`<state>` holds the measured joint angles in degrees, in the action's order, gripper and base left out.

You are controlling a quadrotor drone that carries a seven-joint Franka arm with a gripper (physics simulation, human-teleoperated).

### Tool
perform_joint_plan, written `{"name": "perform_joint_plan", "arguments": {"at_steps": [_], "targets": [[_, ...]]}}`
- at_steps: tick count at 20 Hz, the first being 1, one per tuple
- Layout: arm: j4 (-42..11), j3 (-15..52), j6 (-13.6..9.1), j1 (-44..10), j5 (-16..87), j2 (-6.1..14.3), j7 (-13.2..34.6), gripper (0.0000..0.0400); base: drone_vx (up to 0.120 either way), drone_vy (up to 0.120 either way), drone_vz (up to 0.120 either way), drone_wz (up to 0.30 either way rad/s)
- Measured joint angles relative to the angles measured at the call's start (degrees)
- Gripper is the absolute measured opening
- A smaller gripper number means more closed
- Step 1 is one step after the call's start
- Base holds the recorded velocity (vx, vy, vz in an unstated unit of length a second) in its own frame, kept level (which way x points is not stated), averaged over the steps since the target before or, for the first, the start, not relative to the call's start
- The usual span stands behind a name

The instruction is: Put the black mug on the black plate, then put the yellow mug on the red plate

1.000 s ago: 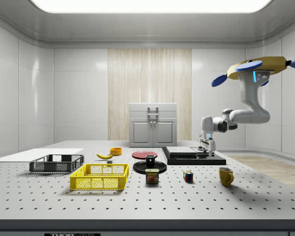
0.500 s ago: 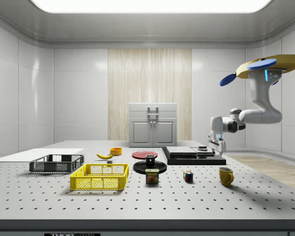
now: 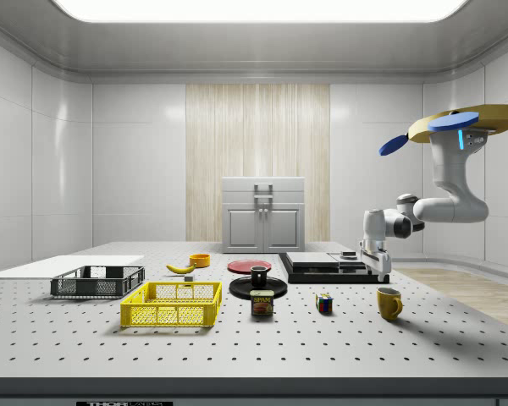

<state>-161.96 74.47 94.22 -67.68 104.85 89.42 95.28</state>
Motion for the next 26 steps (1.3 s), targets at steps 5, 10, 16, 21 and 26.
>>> {"name": "perform_joint_plan", "arguments": {"at_steps": [5,10,16,21,26], "targets": [[0.0,0.0,-0.01,0.0,0.01,-0.01,0.0,0.04,-0.064,0.0,0.0,0.0],[0.12,-0.48,0.16,-0.07,0.46,-0.02,0.0,0.04,-0.016,0.0,0.0,0.0],[1.05,-3.81,1.33,-0.88,3.59,-0.14,0.23,0.04,0.0,0.0,0.0,0.0],[1.6,-5.67,1.64,-2.34,5.47,-0.61,1.39,0.04,0.0,0.0,0.0,0.0],[2.38,-7.85,2.21,-3.18,7.61,-1.05,1.79,0.04,0.0,0.0,0.0,0.0]]}}
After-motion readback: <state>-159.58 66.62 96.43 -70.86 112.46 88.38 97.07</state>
